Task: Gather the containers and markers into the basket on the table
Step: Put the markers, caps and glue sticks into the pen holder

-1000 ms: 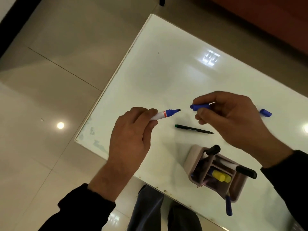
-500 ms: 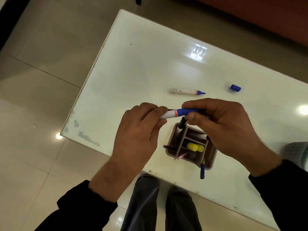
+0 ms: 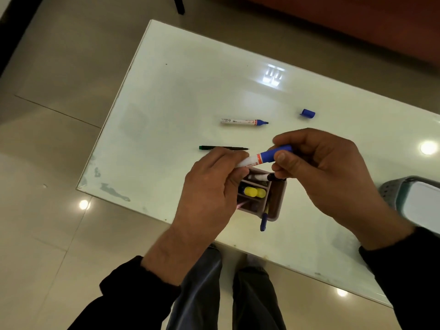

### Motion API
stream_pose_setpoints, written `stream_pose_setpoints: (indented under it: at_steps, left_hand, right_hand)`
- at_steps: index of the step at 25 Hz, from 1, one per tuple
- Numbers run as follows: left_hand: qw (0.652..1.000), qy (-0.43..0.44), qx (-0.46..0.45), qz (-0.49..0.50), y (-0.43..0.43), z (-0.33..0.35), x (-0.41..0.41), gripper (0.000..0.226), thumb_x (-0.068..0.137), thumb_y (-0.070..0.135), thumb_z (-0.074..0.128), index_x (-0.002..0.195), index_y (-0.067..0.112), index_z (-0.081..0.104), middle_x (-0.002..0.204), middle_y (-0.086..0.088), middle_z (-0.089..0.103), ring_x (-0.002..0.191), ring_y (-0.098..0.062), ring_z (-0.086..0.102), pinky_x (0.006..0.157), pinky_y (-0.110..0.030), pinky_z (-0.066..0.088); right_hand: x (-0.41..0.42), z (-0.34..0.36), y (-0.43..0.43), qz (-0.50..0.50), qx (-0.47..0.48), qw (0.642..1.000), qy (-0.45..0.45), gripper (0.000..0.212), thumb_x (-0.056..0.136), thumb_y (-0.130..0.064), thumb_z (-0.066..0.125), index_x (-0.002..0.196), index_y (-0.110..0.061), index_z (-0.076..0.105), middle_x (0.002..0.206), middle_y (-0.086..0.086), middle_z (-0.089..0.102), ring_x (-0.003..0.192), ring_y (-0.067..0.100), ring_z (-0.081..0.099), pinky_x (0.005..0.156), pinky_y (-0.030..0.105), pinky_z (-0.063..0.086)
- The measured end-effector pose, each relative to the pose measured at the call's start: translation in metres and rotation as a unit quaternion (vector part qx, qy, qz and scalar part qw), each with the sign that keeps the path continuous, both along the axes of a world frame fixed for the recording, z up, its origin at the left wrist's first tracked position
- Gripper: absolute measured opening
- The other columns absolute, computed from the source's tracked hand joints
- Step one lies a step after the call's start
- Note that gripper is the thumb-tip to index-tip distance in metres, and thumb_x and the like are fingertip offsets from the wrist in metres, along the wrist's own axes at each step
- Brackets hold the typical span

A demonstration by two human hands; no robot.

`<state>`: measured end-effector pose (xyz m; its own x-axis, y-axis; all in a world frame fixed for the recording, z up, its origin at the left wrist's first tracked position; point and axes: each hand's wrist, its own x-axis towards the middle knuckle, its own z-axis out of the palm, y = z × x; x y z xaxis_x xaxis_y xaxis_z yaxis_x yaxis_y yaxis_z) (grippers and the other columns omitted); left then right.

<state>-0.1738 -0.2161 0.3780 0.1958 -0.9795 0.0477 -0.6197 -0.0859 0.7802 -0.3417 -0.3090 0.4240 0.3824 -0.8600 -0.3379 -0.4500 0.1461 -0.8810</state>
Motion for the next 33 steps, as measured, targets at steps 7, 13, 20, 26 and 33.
stream_pose_setpoints:
  at_steps: [7, 13, 20, 26, 33]
  left_hand:
    - [0.99, 0.027, -0.031, 0.137, 0.021, -0.021, 0.026, 0.029, 0.101, 0.024, 0.052, 0.126, 0.011, 0.056, 0.119, -0.003, 0.061, 0.111, -0.018, 0.059, 0.092, -0.043, 0.049]
    - [0.986, 0.028, 0.041, 0.159, 0.047, -0.052, 0.032, 0.03, 0.099, 0.025, 0.052, 0.124, 0.011, 0.058, 0.118, -0.001, 0.063, 0.111, -0.016, 0.059, 0.095, -0.045, 0.048]
    - [0.983, 0.016, 0.028, 0.181, 0.023, -0.06, 0.04, 0.03, 0.099, 0.025, 0.052, 0.122, 0.008, 0.06, 0.117, -0.002, 0.064, 0.106, -0.015, 0.06, 0.092, -0.032, 0.046]
    - [0.983, -0.003, 0.035, 0.18, -0.013, -0.081, 0.056, 0.022, 0.098, 0.023, 0.057, 0.116, 0.012, 0.064, 0.114, 0.002, 0.064, 0.101, -0.015, 0.06, 0.09, -0.028, 0.044]
    - [0.983, -0.114, 0.143, 0.0, -0.063, -0.121, 0.076, 0.028, 0.092, 0.011, 0.067, 0.12, 0.01, 0.068, 0.117, -0.007, 0.062, 0.109, -0.028, 0.056, 0.094, -0.032, 0.041]
  right_hand:
    - [-0.056, 0.009, 0.048, -0.068, -0.163, 0.975, 0.135, 0.017, 0.084, -0.039, 0.068, 0.101, -0.034, 0.065, 0.085, -0.024, 0.07, 0.082, -0.007, 0.067, 0.07, 0.0, 0.046]
    - [-0.071, -0.023, 0.076, -0.077, -0.204, 0.958, 0.188, 0.023, 0.087, -0.027, 0.068, 0.105, -0.013, 0.071, 0.091, -0.01, 0.066, 0.076, 0.006, 0.065, 0.072, 0.009, 0.052]
    - [-0.05, -0.058, 0.043, 0.045, -0.269, 0.928, 0.252, 0.013, 0.089, -0.014, 0.073, 0.101, -0.013, 0.072, 0.087, 0.0, 0.067, 0.07, 0.015, 0.06, 0.064, 0.031, 0.053]
    - [-0.036, -0.071, 0.045, 0.011, -0.187, 0.941, 0.284, 0.032, 0.086, -0.024, 0.075, 0.117, -0.019, 0.069, 0.102, -0.003, 0.069, 0.088, 0.019, 0.064, 0.073, 0.04, 0.058]
    - [-0.041, -0.068, -0.002, -0.103, -0.14, 0.963, 0.204, 0.019, 0.088, -0.044, 0.064, 0.106, -0.044, 0.063, 0.101, -0.025, 0.065, 0.089, -0.003, 0.064, 0.065, 0.017, 0.054]
